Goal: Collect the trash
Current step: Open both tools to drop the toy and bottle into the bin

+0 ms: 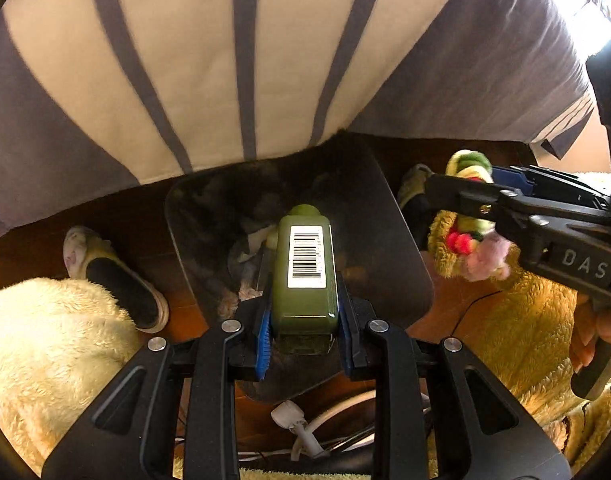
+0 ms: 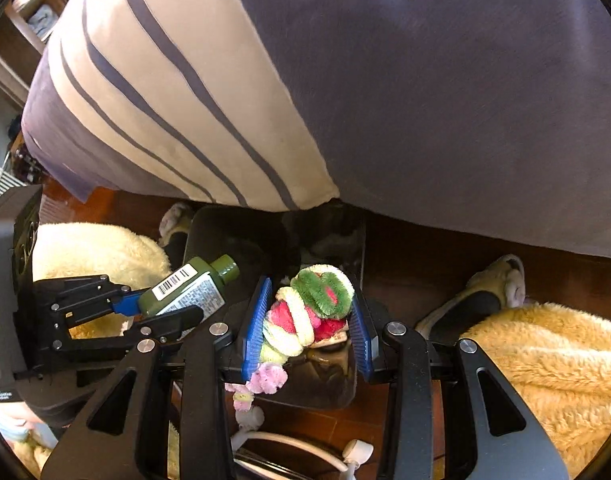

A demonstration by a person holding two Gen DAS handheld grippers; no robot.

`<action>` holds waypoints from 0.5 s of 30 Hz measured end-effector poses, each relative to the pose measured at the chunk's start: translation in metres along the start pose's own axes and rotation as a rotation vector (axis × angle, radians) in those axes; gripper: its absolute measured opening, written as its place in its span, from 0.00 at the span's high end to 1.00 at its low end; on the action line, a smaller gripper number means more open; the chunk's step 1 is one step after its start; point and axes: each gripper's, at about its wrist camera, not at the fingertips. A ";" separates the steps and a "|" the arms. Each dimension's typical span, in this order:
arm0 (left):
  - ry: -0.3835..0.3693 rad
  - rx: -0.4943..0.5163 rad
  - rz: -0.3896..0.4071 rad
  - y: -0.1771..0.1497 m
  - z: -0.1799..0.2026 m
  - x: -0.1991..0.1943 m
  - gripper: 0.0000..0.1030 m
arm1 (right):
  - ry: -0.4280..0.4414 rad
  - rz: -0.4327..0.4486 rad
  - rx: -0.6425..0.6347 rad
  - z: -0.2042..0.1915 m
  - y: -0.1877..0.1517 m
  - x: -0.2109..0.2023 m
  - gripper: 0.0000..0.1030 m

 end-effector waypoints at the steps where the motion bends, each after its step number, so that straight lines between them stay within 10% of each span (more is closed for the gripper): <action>1: -0.002 0.000 -0.007 0.000 0.000 0.003 0.76 | 0.004 -0.006 0.001 0.001 0.001 0.003 0.61; 8: 0.003 -0.012 -0.033 0.003 -0.003 0.008 0.74 | 0.027 -0.025 0.011 -0.002 0.007 0.010 0.61; 15: 0.059 -0.028 0.000 0.009 -0.009 -0.004 0.47 | 0.011 0.011 0.037 0.007 0.011 -0.003 0.51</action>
Point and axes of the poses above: each gripper's, at about its wrist camera, not at the fingertips, and x roughly the way its jaws point, z to its right, y to its top, and after that the axes turned 1 degree about -x, right-handed
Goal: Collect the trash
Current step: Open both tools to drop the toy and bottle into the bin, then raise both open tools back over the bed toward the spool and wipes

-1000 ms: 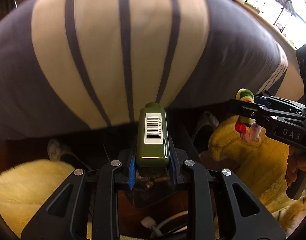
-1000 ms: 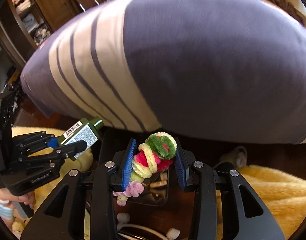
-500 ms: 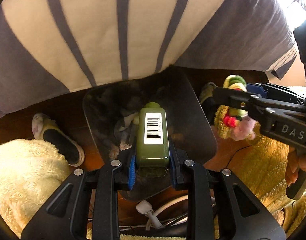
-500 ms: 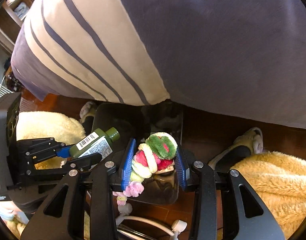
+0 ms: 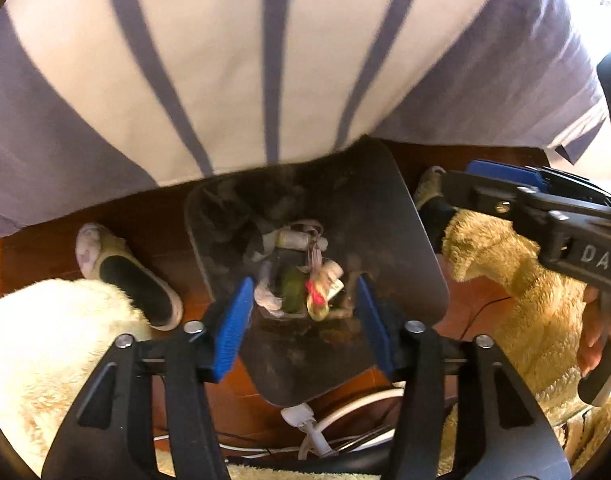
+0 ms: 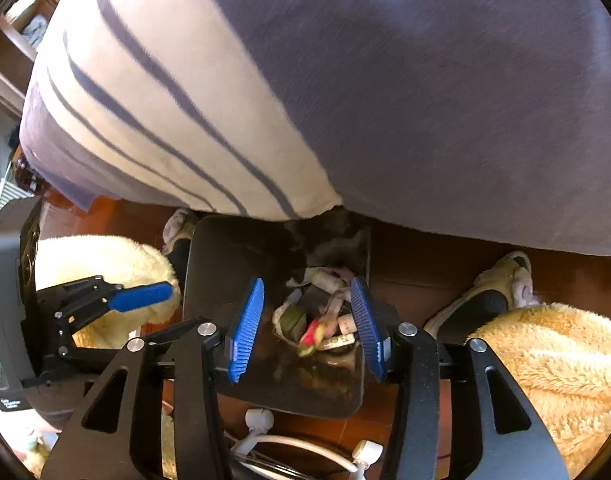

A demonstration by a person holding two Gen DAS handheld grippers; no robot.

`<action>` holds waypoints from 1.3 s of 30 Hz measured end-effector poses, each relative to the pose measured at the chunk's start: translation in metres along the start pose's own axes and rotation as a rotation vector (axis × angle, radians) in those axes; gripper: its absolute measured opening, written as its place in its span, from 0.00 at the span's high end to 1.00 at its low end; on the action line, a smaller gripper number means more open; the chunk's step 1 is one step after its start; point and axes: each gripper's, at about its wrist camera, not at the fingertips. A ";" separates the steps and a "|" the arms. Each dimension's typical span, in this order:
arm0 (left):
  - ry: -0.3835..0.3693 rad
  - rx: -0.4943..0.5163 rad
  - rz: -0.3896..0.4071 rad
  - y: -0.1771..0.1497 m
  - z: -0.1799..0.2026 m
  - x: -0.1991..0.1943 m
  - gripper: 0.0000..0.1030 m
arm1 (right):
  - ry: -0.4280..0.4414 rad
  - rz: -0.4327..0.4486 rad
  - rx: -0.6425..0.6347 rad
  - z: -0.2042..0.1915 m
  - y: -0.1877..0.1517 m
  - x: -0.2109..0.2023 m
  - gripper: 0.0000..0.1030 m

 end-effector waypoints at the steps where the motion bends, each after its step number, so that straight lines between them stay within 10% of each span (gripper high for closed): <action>1: 0.006 -0.006 0.010 0.001 -0.002 -0.004 0.44 | -0.004 0.009 0.002 0.001 0.001 -0.003 0.49; 21: 0.078 0.043 0.353 0.053 0.007 -0.148 0.19 | -0.142 0.358 -0.070 -0.004 0.050 -0.142 0.19; 39: 0.149 0.062 0.500 0.208 -0.012 -0.195 0.17 | -0.174 0.417 -0.040 0.036 0.202 -0.164 0.19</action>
Point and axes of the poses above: each gripper's, at about its wrist camera, not at the fingertips, and x roughly the way its jaws point, z to its right, y to its top, and after that the axes turned 1 degree about -x, right-handed
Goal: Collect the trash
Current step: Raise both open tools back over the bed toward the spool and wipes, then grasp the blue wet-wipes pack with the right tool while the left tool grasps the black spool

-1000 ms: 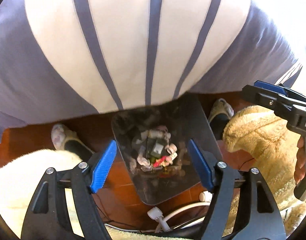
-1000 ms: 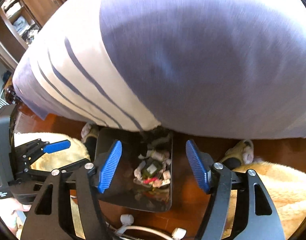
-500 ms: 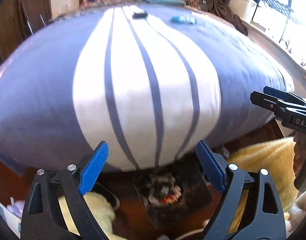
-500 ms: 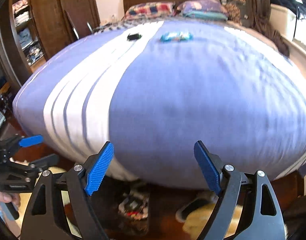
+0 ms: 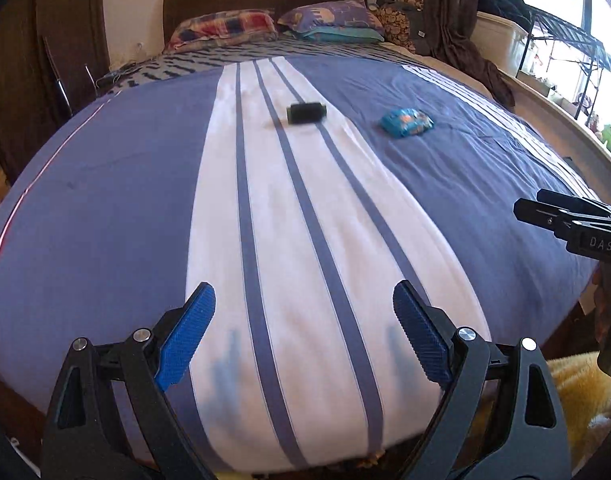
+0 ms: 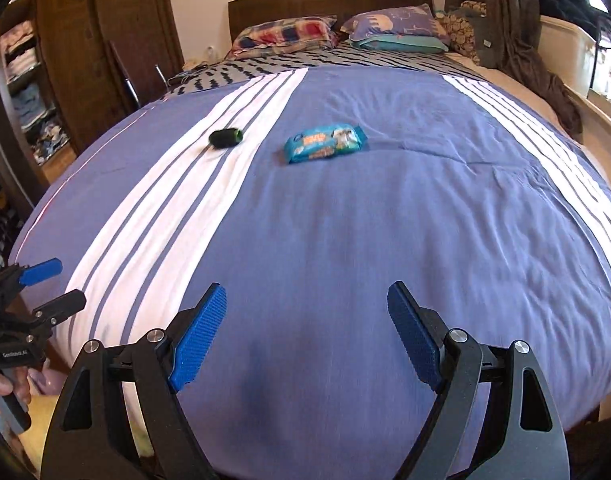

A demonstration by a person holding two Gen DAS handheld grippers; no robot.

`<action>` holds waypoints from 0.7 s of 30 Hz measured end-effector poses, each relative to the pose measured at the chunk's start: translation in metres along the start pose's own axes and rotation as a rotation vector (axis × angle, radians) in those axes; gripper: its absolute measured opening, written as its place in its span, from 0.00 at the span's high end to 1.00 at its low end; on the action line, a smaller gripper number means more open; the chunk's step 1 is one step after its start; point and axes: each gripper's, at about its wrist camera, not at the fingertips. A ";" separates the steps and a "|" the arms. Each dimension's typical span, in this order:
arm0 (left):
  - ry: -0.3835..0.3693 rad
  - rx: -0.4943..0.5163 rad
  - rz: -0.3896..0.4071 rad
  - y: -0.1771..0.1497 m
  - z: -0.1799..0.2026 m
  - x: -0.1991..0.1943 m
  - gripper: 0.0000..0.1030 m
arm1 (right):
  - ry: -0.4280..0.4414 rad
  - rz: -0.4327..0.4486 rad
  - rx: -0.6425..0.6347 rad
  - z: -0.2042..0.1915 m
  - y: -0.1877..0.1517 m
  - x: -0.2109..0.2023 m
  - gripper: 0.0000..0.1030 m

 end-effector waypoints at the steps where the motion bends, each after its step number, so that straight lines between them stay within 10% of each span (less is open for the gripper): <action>1: -0.001 0.002 0.000 0.007 -0.001 0.005 0.17 | -0.001 -0.004 0.004 0.001 0.008 0.007 0.19; 21: 0.030 0.003 -0.041 0.108 -0.032 0.113 0.17 | 0.091 -0.140 0.093 0.009 0.119 0.152 0.19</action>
Point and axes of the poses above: each gripper's, at about its wrist camera, not at the fingertips, and x roughly the way its jaws point, z to its right, y to its top, and after that the axes turned 1 degree about -x, right-handed
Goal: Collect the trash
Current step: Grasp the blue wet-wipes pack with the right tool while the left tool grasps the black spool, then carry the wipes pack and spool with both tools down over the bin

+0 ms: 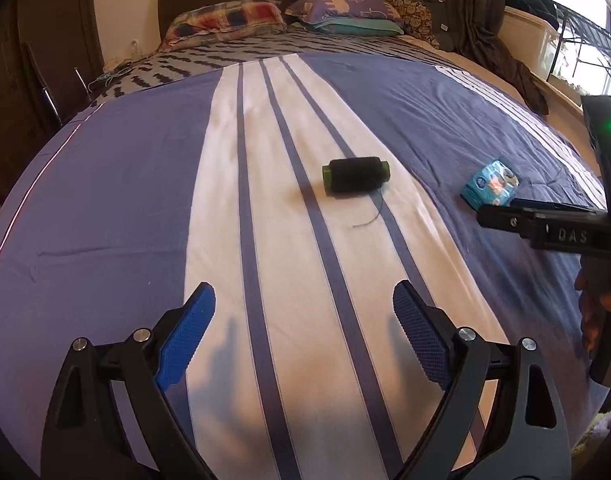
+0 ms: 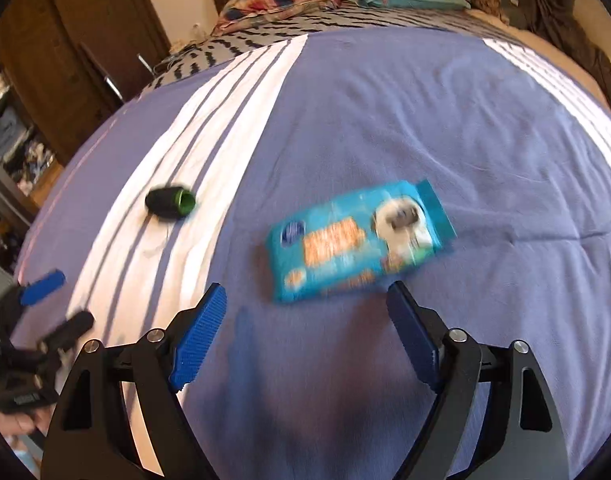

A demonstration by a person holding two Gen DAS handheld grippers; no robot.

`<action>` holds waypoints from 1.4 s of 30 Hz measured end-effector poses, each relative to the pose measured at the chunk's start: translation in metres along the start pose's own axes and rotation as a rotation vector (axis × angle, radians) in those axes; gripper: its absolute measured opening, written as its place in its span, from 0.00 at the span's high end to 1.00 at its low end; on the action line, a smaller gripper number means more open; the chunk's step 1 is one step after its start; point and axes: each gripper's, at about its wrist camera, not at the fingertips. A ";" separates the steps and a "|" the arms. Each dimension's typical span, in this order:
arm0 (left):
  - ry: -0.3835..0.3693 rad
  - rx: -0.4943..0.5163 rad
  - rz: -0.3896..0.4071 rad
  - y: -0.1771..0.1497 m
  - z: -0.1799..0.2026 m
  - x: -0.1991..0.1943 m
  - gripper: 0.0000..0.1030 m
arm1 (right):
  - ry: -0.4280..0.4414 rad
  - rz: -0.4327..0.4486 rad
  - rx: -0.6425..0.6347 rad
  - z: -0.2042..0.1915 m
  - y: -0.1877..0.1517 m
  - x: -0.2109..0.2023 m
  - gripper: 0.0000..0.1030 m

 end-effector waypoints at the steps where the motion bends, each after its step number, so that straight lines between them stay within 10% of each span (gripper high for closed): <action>1: -0.003 0.002 0.000 0.003 0.000 0.004 0.17 | 0.003 0.001 0.014 0.001 0.006 0.004 0.19; 12: -0.052 -0.017 -0.010 0.048 0.016 0.056 0.17 | -0.059 0.018 0.001 0.001 0.035 0.032 0.21; 17: -0.069 -0.051 -0.018 0.063 0.020 0.078 0.17 | -0.103 0.040 -0.015 0.007 0.041 0.033 0.58; 21: -0.066 -0.060 -0.028 0.070 0.022 0.089 0.17 | -0.106 0.044 -0.036 0.013 0.040 0.029 0.60; 26: -0.085 -0.060 -0.035 0.075 0.025 0.092 0.44 | -0.108 0.056 -0.069 0.009 0.036 0.022 0.62; 42: -0.106 0.017 0.063 0.011 0.044 -0.042 0.50 | -0.198 0.202 -0.148 -0.029 -0.032 -0.103 0.62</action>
Point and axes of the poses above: each gripper's, at about its wrist camera, not at the fingertips, and x roughly the way its jaws point, z to its right, y to its top, and after that the axes turned 1 degree about -x, right-handed
